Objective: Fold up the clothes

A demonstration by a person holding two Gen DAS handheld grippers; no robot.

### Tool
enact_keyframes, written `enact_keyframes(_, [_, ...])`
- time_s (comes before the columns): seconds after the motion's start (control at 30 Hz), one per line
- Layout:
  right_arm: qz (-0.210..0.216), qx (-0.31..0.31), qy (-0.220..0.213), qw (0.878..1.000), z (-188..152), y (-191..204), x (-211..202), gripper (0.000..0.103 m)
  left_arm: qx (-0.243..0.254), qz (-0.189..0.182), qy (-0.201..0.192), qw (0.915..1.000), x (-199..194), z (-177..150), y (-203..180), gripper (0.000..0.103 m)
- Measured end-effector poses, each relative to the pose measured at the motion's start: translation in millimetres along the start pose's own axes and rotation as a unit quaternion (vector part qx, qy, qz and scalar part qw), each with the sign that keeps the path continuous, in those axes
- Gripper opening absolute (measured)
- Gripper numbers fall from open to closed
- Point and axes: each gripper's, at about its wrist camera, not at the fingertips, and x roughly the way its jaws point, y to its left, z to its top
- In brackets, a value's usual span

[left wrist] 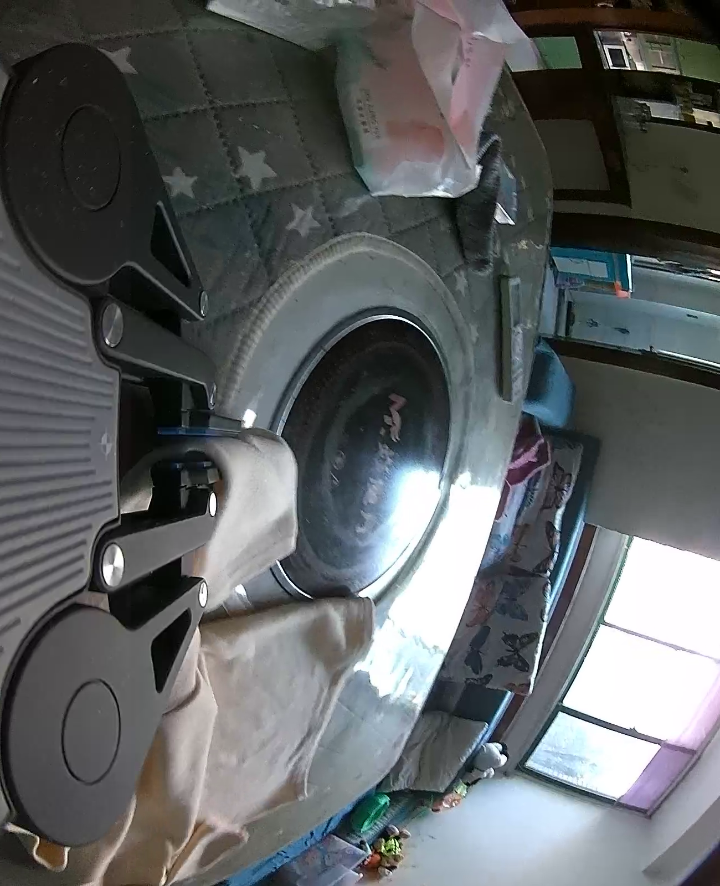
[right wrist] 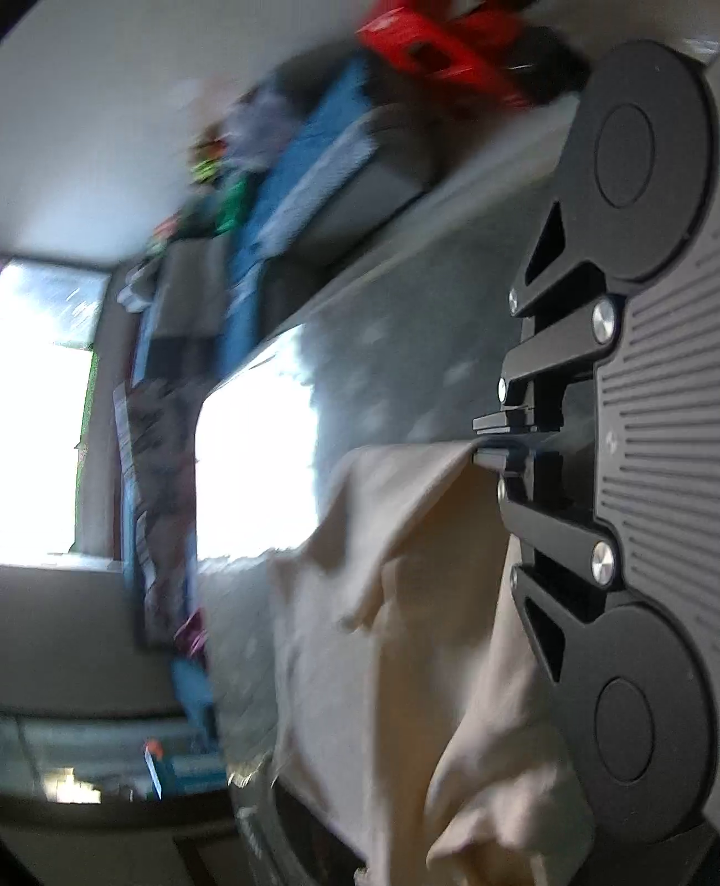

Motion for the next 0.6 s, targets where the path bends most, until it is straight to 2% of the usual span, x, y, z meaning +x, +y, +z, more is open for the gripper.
enact_keyframes(0.07, [-0.004, 0.016, 0.006, 1.0, -3.9, -8.7, -0.5, 0.021, 0.0, 0.005, 0.004, 1.0, -0.6, -0.6, 2.8, 0.012])
enact_keyframes(0.1, [-0.006, 0.024, 0.004, 1.0, -3.8, -12.4, -2.2, 0.031, 0.0, 0.008, 0.006, 1.0, -1.1, -0.7, 4.2, 0.016])
enact_keyframes(0.2, [0.002, 0.033, -0.006, 0.999, 4.7, -18.0, -7.4, 0.035, 0.001, 0.019, 0.009, 0.9998, -3.9, -0.5, 8.0, 0.031])
enact_keyframes(0.23, [0.009, 0.031, -0.009, 0.999, 7.4, -18.0, -8.3, 0.036, 0.001, 0.021, 0.009, 0.9997, -5.5, -0.4, 8.8, 0.033])
enact_keyframes(0.3, [0.023, 0.019, -0.018, 0.999, 15.5, -13.2, -8.9, 0.04, 0.001, 0.031, 0.008, 0.9995, -8.4, 0.3, 9.6, 0.053])
enact_keyframes(0.37, [0.036, -0.005, -0.032, 0.999, 27.1, -2.2, -7.9, 0.042, 0.006, 0.039, 0.004, 0.9992, -11.9, 1.4, 9.8, 0.057])
enact_keyframes(0.47, [0.067, -0.034, -0.045, 0.996, 41.2, 12.7, -2.3, 0.042, 0.011, 0.047, -0.001, 0.9988, -17.0, 2.9, 10.3, 0.076])
enact_keyframes(0.53, [0.083, -0.062, -0.05, 0.993, 50.2, 26.9, 7.0, 0.042, 0.016, 0.056, -0.006, 0.9983, -21.0, 3.6, 9.9, 0.079])
enact_keyframes(0.6, [0.094, -0.08, -0.043, 0.991, 56.2, 36.7, 17.4, 0.042, 0.017, 0.062, -0.008, 0.9979, -24.8, 3.9, 10.4, 0.089])
